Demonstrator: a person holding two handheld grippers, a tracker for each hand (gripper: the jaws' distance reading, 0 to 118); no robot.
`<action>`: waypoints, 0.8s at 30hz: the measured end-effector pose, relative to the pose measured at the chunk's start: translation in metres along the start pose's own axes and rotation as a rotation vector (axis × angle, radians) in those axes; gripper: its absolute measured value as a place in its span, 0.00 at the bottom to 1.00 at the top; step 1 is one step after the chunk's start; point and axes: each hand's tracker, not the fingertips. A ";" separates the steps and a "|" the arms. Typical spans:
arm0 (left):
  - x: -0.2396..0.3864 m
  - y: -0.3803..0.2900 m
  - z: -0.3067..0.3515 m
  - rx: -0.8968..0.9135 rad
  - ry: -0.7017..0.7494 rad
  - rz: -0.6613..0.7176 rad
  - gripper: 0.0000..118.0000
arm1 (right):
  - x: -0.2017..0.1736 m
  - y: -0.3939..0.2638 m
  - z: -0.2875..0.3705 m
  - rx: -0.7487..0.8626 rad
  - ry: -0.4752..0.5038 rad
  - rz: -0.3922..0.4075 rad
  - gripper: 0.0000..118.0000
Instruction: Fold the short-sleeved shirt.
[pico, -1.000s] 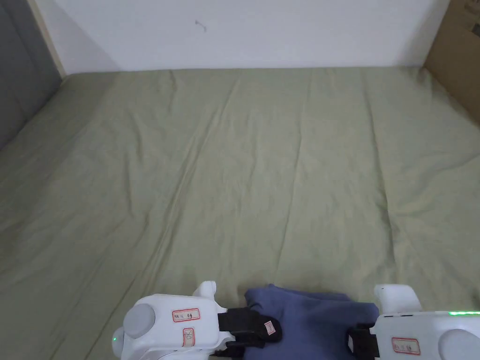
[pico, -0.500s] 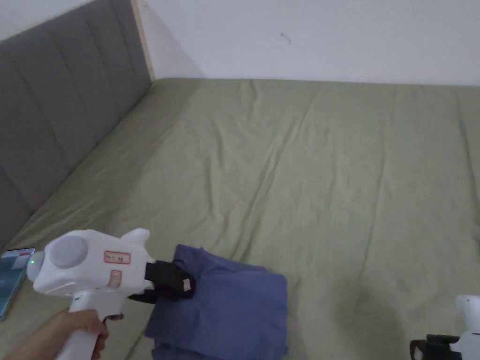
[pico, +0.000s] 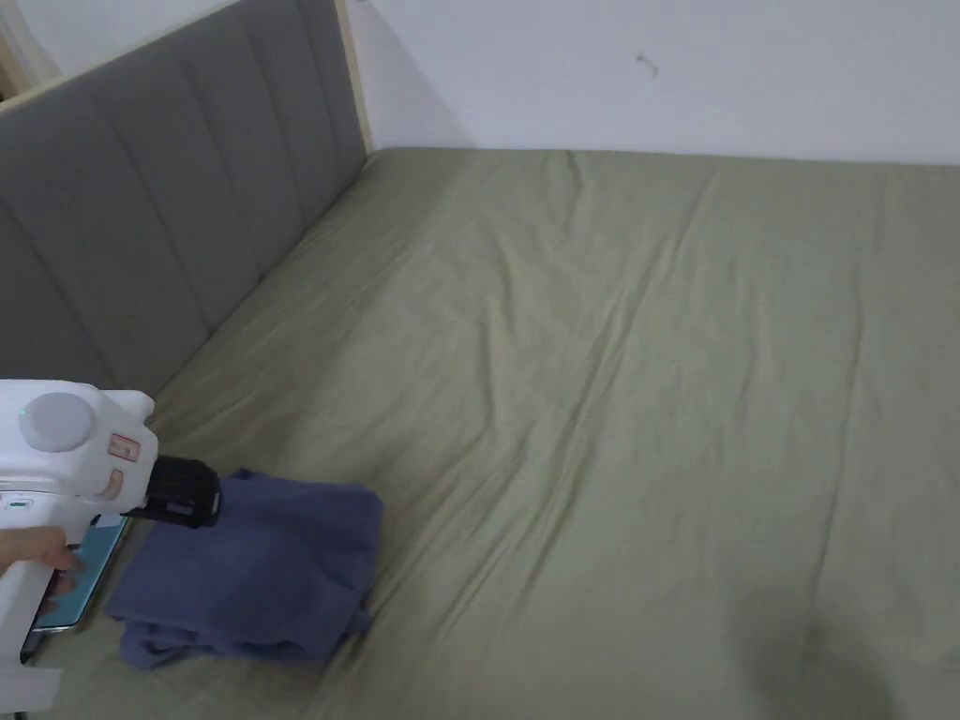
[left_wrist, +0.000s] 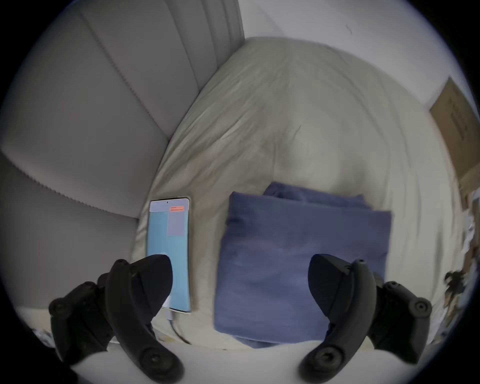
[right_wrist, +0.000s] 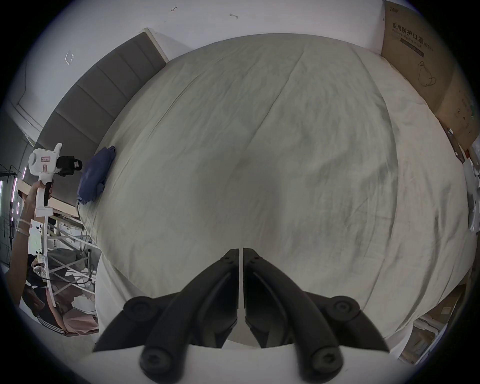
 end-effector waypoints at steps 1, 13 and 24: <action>0.001 -0.002 0.004 -0.001 -0.041 0.043 0.74 | 0.000 0.000 0.000 0.000 0.000 -0.002 0.03; 0.133 -0.057 0.094 0.253 -0.014 -0.132 0.00 | 0.021 -0.007 0.024 0.064 0.033 -0.050 0.03; 0.276 -0.111 0.151 0.534 -0.083 -0.330 0.00 | 0.018 -0.001 0.095 0.409 -0.002 -0.021 0.03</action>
